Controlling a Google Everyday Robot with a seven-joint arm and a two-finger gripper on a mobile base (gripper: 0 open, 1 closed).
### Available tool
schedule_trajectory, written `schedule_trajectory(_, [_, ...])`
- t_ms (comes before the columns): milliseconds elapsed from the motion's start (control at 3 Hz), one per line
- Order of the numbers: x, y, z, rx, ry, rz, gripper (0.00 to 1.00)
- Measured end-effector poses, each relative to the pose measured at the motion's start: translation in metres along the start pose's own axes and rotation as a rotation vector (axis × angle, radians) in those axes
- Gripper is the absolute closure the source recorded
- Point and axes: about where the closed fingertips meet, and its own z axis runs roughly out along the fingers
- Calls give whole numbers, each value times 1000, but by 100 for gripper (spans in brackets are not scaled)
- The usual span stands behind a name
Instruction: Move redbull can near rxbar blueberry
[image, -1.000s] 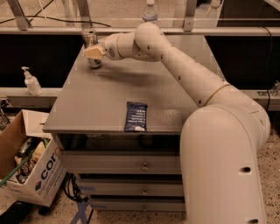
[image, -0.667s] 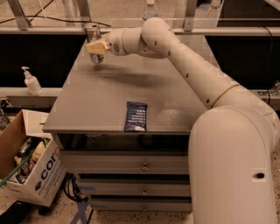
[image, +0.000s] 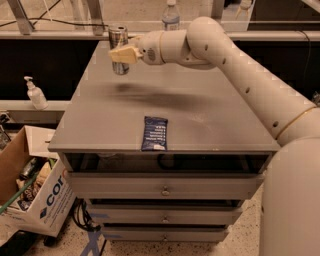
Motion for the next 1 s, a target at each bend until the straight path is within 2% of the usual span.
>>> schedule_trajectory(667, [41, 54, -82, -54, 42, 60, 100])
schedule_trajectory(1000, [62, 68, -120, -43, 70, 89, 100])
